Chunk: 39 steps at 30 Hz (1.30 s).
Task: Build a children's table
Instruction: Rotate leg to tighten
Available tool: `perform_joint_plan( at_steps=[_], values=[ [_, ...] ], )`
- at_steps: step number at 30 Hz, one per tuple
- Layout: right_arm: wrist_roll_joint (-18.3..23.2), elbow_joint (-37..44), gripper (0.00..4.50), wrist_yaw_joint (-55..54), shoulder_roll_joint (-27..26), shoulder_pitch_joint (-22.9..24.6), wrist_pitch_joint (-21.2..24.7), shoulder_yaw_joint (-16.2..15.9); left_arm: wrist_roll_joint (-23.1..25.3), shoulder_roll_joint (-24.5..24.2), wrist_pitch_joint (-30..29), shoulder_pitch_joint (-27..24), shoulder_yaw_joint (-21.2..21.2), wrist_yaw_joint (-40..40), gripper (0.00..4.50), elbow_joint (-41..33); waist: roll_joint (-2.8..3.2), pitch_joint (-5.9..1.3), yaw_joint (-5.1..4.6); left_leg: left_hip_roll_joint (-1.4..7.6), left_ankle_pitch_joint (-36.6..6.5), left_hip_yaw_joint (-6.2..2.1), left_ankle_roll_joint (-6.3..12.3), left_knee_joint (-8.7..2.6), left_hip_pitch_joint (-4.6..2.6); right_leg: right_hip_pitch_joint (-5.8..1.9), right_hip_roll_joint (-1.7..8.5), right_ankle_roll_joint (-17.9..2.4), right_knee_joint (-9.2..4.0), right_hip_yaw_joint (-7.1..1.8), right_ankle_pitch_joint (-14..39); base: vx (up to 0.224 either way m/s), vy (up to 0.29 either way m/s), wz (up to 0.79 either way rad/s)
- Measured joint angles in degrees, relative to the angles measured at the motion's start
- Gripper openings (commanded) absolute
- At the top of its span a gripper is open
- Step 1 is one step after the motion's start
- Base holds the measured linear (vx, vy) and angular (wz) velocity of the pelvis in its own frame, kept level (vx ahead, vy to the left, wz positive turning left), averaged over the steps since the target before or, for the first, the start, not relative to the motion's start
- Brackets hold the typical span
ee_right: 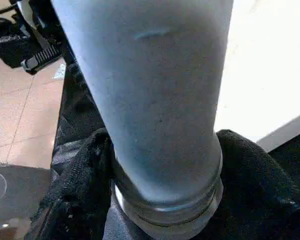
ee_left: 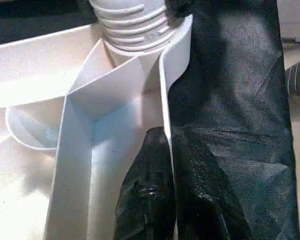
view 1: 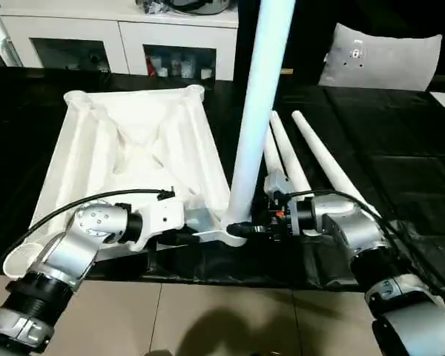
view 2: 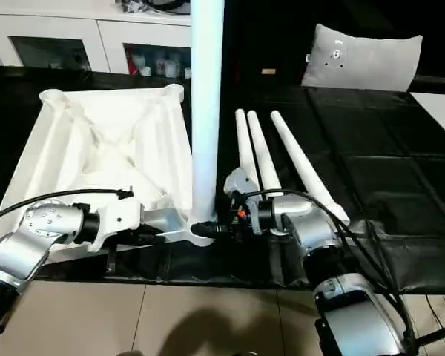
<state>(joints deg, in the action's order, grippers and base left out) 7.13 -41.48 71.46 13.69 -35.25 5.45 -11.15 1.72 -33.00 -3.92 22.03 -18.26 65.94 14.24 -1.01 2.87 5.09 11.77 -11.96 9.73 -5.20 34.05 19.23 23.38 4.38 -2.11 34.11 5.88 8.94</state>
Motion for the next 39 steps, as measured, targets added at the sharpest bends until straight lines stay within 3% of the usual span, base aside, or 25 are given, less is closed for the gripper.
perform_joint_plan(
  at_steps=[3, 7, 10, 11, 13, 15, 20, 24, 28, 39],
  values=[
    [-0.3, -0.3, 2.76, -5.1, -2.4, 0.1, 1.8, 0.9, -0.7, 1.5, -6.9, -1.7, 2.1, -2.9, 0.00, -2.6, 0.06, -0.04, -0.66, -0.01, 0.0, 0.10, -0.04, -0.01, -0.31, -0.16, -0.01, 0.0, 0.05, -0.11, 0.0, 0.000, 0.000, 0.00],
    [-1.1, -6.8, 2.75, -21.8, -8.7, -3.8, 3.3, 4.7, 0.5, 7.3, -17.3, -2.2, 4.7, -13.4, 0.00, -4.8, -0.02, -0.05, -3.36, -0.04, 0.1, 0.06, -0.17, 0.03, -0.55, -0.21, -0.01, 0.0, -0.06, -0.03, 0.0, 0.000, 0.000, 0.00],
    [-1.2, -9.8, 2.75, -30.2, -11.1, -6.0, 4.1, 6.5, 1.3, 11.0, -20.3, -1.9, 5.0, -18.4, 0.00, -5.0, -0.31, -0.10, -3.94, -0.03, 0.1, -0.08, -0.17, 0.06, -0.54, -0.20, -0.01, 0.0, -0.21, 0.18, 0.0, 0.000, 0.000, 0.00],
    [-1.3, -11.3, 2.75, -33.4, -11.9, -7.2, 4.0, 7.3, 2.5, 13.2, -21.6, -1.4, 5.1, -21.0, 0.00, -4.9, -0.41, -0.12, -3.93, -0.01, 0.1, -0.20, -0.17, 0.08, -0.47, -0.21, -0.01, 0.0, -0.34, 0.35, 0.0, 0.000, 0.000, 0.00],
    [-1.9, -11.8, 3.45, -36.1, -12.3, -7.7, 3.6, 7.7, 3.5, 15.2, -22.7, -1.0, 5.0, -23.3, 0.00, -4.9, -0.36, -0.12, -3.54, 0.07, 0.1, -0.30, -0.16, 0.01, -0.37, -0.20, -0.01, 0.0, -0.79, 0.61, 0.0, 0.000, 0.000, 0.00],
    [-2.0, -12.0, 3.48, -36.6, -12.8, -7.7, 3.1, 8.2, 3.7, 15.5, -23.2, -0.7, 4.9, -24.0, 0.00, -4.9, -0.34, -0.13, -3.42, 0.07, 0.1, -0.30, -0.15, 0.00, -0.18, -0.21, -0.01, 0.0, -0.83, 0.60, 0.0, 0.000, 0.000, 0.00],
    [-2.1, -13.3, 4.06, -37.3, -12.9, -7.7, 1.8, 8.7, 3.8, 15.7, -23.4, -0.3, 3.6, -24.5, 0.00, -5.4, -0.35, -0.13, -2.92, 0.06, 0.1, -0.29, -0.15, 0.00, -0.17, -0.22, 0.00, 0.0, -0.85, 0.51, 0.0, 0.000, 0.000, 0.00],
    [-1.6, -12.0, 4.37, -31.6, -10.5, -6.2, 0.0, 8.7, 4.6, 14.2, -21.7, 0.0, 2.5, -23.8, 0.00, -5.5, -0.22, -0.09, -2.15, 0.06, 0.1, -0.24, -0.15, 0.00, -0.14, -0.22, 0.00, -0.1, -0.76, 0.43, -0.3, 0.000, 0.000, 0.00],
    [-0.6, -8.4, 4.47, -23.7, -6.7, -3.9, -0.9, 8.1, 4.6, 11.8, -18.6, 0.2, 1.9, -21.0, 0.00, -5.2, -0.11, -0.02, -1.55, 0.10, 0.1, -0.21, -0.16, -0.24, -0.04, -0.10, -0.02, -0.1, -0.55, 0.45, -0.2, 0.000, 0.000, 0.00],
    [-0.9, -3.1, 4.47, -6.9, 1.7, -3.6, -3.3, 3.7, 3.6, 2.9, -7.7, 0.5, -0.1, -10.0, 0.00, -3.1, -0.10, -0.02, -1.34, 0.11, 0.1, -0.13, -0.15, -0.25, 0.05, -0.02, 0.00, -0.3, -0.11, 0.44, 0.0, 0.000, 0.000, 0.00]
  ],
)
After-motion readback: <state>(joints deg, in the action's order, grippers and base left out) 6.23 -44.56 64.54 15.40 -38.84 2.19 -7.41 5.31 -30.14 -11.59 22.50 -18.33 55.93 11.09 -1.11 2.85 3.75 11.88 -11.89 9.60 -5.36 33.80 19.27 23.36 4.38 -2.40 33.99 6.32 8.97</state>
